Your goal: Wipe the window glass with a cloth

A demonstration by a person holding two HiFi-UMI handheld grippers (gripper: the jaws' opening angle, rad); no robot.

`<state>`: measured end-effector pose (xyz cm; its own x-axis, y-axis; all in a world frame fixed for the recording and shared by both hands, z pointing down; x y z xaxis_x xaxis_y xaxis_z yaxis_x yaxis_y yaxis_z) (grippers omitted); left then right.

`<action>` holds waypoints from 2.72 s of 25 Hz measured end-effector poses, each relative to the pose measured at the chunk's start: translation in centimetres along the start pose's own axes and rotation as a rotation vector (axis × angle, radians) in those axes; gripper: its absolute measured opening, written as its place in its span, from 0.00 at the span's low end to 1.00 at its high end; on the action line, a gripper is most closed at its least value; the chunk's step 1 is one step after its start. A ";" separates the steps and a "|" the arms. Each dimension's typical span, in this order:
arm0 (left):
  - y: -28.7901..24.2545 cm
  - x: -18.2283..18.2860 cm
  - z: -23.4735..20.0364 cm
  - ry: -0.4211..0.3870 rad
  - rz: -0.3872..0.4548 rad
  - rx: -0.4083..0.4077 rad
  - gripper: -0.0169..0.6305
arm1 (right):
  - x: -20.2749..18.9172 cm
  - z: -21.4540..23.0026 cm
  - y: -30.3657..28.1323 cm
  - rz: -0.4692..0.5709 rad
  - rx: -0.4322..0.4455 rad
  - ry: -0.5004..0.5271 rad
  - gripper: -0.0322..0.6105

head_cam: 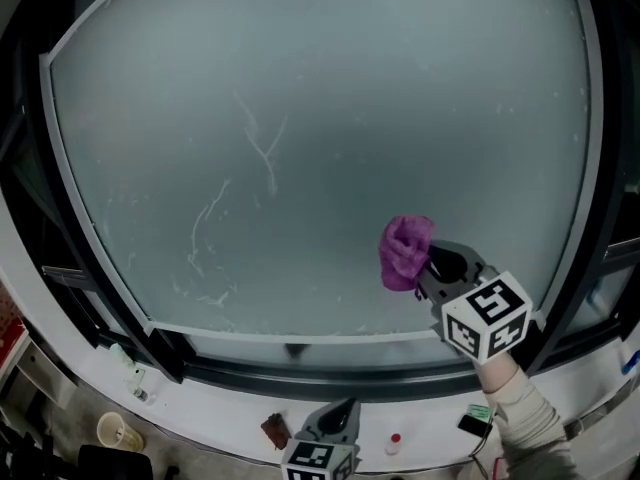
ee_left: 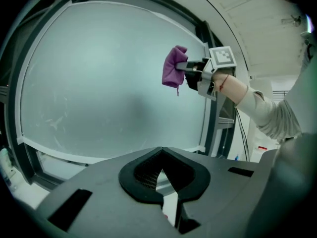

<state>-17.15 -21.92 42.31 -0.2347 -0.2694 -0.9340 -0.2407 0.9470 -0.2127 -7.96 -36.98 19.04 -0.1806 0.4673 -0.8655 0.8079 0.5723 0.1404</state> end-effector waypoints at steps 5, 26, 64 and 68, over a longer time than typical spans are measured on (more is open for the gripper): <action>-2.3 1.1 -1.0 0.019 0.016 0.051 0.03 | 2.2 4.5 -6.4 0.016 0.021 0.072 0.13; -7.6 2.0 -2.9 0.051 0.045 0.171 0.03 | 5.4 10.7 -19.5 -0.026 -0.006 0.219 0.13; -13.1 2.6 1.6 -0.018 0.027 0.003 0.03 | -3.4 32.8 2.4 -0.253 -0.460 0.259 0.13; -13.3 2.5 2.1 -0.023 0.022 -0.008 0.03 | -4.6 34.7 4.4 -0.284 -0.507 0.236 0.13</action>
<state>-12.57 -34.82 42.21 -0.2182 -0.2447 -0.9447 -0.2435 0.9511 -0.1901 15.83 -59.99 6.98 -0.5146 0.3530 -0.7814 0.3544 0.9174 0.1810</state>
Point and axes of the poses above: the fingertips, and each gripper's own axes: y backward along the fingers, z to its right, x out of its top, the point moved 3 cm from there along y, backward along the fingers, and after that the axes turned 10 degrees about y, right-handed, at the moved point
